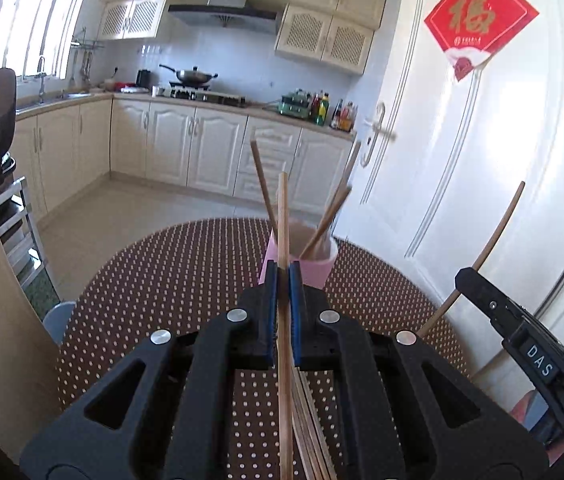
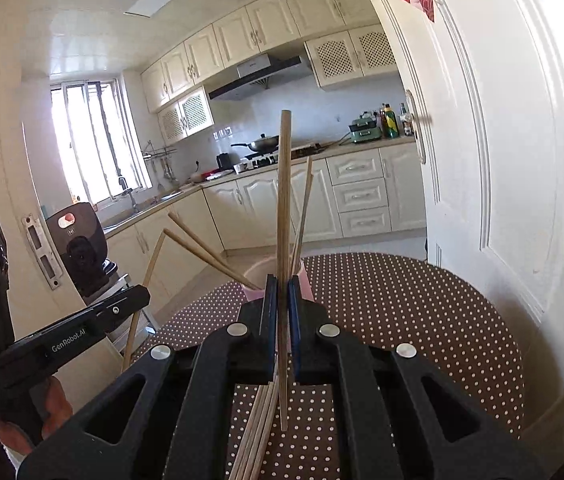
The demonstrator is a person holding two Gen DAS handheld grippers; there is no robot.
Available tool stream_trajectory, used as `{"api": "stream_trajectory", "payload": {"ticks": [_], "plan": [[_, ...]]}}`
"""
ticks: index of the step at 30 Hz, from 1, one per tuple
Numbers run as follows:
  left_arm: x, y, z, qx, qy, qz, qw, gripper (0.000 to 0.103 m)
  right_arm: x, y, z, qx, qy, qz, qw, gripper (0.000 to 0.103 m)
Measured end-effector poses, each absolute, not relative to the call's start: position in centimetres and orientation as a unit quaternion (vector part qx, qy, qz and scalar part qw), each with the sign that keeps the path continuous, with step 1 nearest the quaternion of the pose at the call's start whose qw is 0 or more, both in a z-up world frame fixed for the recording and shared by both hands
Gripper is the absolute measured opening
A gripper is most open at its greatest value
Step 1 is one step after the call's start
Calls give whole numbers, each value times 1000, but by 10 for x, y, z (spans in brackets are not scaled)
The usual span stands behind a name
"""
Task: Organize utensils
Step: 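Lift both held chopsticks upright with both grippers toward the pink cup, then lower both chopsticks into the pink cup with both grippers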
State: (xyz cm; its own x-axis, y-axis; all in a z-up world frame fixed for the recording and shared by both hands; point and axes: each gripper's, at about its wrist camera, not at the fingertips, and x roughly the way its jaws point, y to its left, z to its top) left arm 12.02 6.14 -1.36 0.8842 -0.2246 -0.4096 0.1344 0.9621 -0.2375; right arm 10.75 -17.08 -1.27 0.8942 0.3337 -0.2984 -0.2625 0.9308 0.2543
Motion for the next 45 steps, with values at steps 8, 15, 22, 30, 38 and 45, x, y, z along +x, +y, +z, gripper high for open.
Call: {"api": "stream_trajectory", "payload": {"ticks": [8,15,22,30,38,45], "plan": [[120,63,9,-109,190,-96,971,6,106,-168,5,100,140,156,973,5],[126,67,28,-122,163,-109,973,6,109,-168,24,100,109,156,977,5],[133,64,49,-119,131,-101,979,6,113,-167,40,98,84,159,979,5],[145,61,70,-125,89,-93,984,6,128,-165,52,103,69,157,980,5],[170,56,73,-126,56,-62,988,6,148,-164,52,106,64,158,980,5],[193,49,71,-116,2,-51,992,6,170,-163,49,107,65,149,981,5]]}}
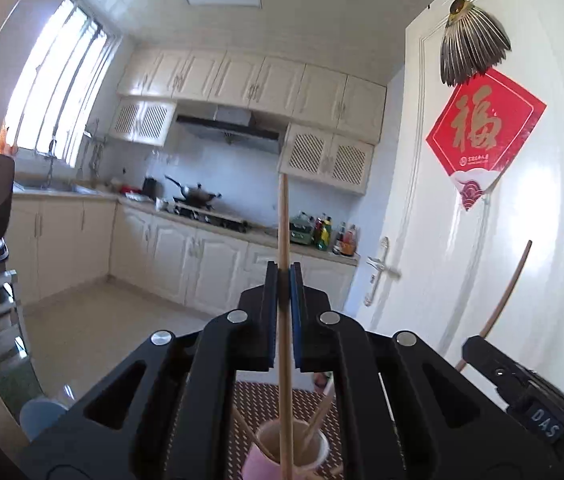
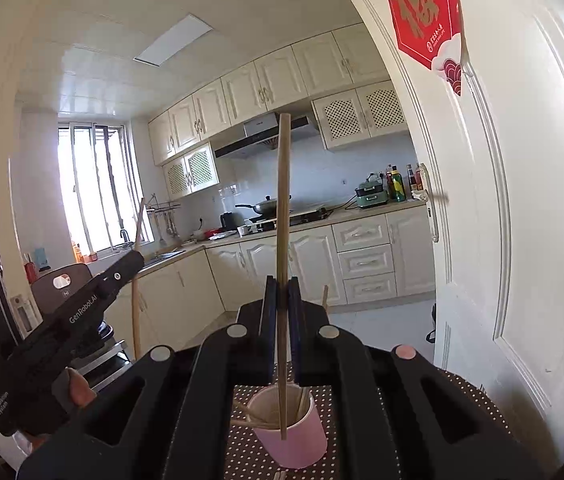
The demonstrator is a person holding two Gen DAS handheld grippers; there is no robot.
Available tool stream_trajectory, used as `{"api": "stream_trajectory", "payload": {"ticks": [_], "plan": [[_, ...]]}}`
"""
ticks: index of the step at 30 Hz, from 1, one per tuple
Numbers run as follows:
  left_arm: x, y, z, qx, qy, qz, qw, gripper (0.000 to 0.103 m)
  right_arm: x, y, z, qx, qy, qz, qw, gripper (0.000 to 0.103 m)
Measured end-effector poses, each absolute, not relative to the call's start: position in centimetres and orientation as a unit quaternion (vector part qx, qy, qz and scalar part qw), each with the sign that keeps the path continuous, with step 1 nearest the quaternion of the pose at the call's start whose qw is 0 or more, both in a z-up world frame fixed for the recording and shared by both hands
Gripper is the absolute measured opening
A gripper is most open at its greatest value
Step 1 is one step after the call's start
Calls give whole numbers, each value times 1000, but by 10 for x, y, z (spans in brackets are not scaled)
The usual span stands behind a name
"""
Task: Organize utensils
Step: 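Lower both chopsticks into the pink cup with both grippers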
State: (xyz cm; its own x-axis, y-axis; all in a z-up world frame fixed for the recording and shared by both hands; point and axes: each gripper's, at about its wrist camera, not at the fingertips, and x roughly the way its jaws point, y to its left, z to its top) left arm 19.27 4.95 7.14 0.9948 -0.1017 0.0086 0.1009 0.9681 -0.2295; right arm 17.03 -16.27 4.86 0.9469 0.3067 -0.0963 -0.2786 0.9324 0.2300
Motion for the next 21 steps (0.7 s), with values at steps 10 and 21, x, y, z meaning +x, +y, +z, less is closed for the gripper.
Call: {"api": "stream_trajectory", "payload": {"ticks": [10,21], "plan": [[228,47,61,-128,-18,-76,989,6,200,-158,43,116,68,158,978,5],[252,48,35,-144,-25,-106,984,6,224,-152,23,107,104,159,976,5]]}}
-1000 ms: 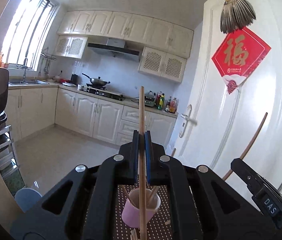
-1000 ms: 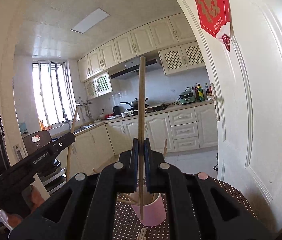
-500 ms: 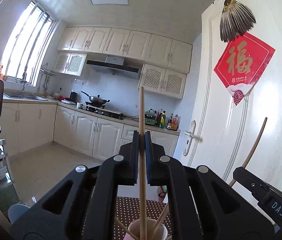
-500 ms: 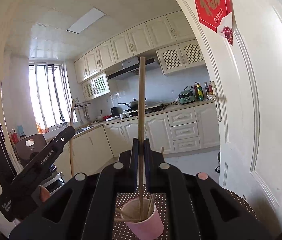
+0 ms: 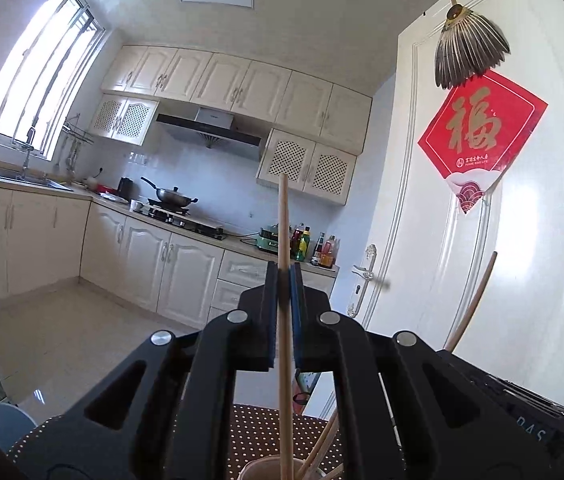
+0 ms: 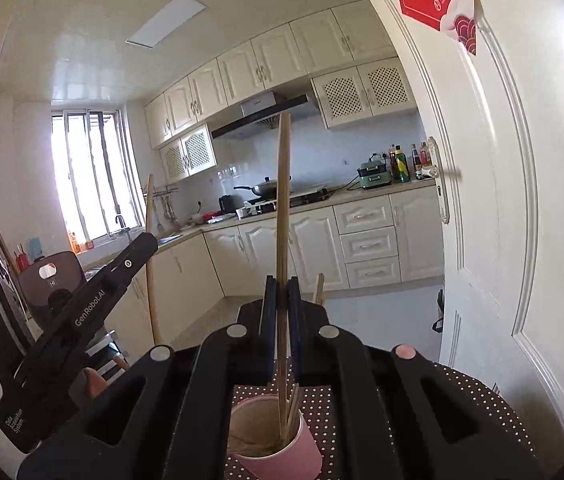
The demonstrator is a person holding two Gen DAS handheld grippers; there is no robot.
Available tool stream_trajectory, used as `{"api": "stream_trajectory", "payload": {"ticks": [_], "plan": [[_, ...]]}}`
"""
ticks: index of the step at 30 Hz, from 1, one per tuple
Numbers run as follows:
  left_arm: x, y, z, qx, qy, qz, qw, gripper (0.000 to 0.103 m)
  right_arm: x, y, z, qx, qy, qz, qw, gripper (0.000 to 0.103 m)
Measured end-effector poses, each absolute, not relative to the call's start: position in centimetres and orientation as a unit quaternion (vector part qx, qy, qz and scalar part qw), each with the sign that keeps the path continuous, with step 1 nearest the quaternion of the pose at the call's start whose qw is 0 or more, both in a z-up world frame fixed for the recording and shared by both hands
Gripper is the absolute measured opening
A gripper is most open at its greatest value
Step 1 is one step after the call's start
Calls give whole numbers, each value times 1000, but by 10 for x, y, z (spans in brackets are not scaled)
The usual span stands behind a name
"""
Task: Organize utensils
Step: 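Lower both chopsticks into the pink cup with both grippers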
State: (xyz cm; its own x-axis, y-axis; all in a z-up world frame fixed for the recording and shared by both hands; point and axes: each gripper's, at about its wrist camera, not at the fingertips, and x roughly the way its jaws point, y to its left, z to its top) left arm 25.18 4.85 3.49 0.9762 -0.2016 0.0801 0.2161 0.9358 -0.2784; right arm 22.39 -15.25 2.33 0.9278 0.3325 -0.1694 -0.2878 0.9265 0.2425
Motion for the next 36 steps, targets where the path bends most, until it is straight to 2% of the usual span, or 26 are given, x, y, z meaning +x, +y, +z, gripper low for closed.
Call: {"api": "stream_trajectory", "payload": {"ticks": [26,36], "plan": [[260,29,1,-112,-68,-92,987,6,237,-148,0,107,149,163,969,5],[258,8,-5,-60,-100,-47,992,7,234,-151,-3,110,147,165,969,5]]}}
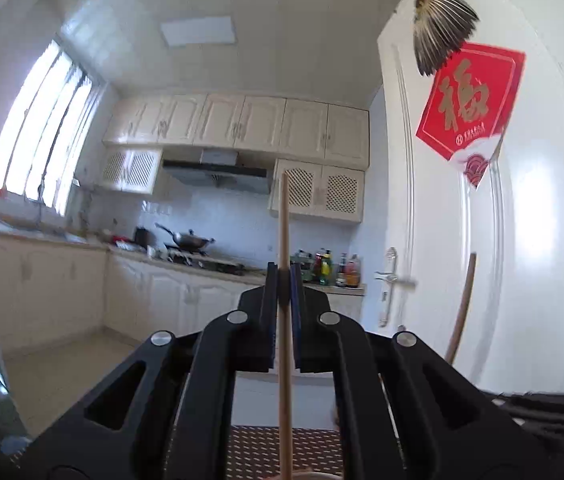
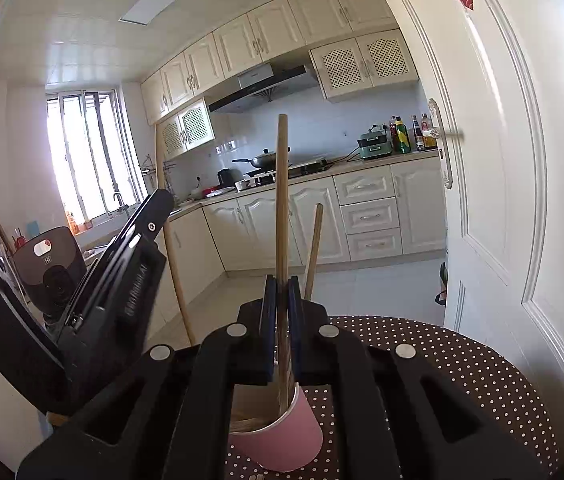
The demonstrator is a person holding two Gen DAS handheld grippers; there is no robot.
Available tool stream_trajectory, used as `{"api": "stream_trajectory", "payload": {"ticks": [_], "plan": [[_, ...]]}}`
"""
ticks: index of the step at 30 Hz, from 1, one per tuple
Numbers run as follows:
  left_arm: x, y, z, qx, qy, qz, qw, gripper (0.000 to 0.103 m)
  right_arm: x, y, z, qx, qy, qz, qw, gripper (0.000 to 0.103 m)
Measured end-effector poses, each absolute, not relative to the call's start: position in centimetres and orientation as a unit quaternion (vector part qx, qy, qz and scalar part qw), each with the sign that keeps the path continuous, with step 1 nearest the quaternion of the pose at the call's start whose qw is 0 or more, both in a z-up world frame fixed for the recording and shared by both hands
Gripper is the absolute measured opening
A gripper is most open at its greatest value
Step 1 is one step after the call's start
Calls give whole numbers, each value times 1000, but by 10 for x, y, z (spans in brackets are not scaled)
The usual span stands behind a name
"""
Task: Organize utensils
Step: 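Lower both chopsticks into the pink cup with both grippers, then open both grippers and withdraw them from the pink cup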
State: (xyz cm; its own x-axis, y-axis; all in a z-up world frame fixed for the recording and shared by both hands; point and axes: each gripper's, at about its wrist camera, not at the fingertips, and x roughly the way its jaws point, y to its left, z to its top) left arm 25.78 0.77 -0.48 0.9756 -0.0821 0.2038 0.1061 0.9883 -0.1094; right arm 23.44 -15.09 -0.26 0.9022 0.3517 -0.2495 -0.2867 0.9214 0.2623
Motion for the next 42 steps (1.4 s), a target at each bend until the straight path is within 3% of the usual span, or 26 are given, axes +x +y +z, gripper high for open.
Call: {"api": "stream_trajectory", "payload": {"ticks": [22,24,25,26,27,38,40,42], "plan": [[256,7,-6,-32,-85,-68,994,8,237,-153,-2,105,153,191,964,5],[256,7,-5,-32,-82,-70,994,15,237,-154,-2,107,155,192,963,5],[256,7,-4,-31,-81,-73,994,29,237,-154,-2,107,157,195,962,5],[255,7,-4,-33,-82,-74,993,50,238,-154,-2,105,159,197,962,5],[253,8,-4,-34,-86,-75,993,54,237,-154,-2,104,159,199,961,5],[244,11,5,-25,-79,-75,994,55,234,-155,4,99,165,201,960,9],[244,12,7,-22,-69,-84,994,55,232,-156,6,98,164,200,961,13],[242,13,9,-19,-66,-86,994,55,229,-156,10,94,161,199,962,28]]}}
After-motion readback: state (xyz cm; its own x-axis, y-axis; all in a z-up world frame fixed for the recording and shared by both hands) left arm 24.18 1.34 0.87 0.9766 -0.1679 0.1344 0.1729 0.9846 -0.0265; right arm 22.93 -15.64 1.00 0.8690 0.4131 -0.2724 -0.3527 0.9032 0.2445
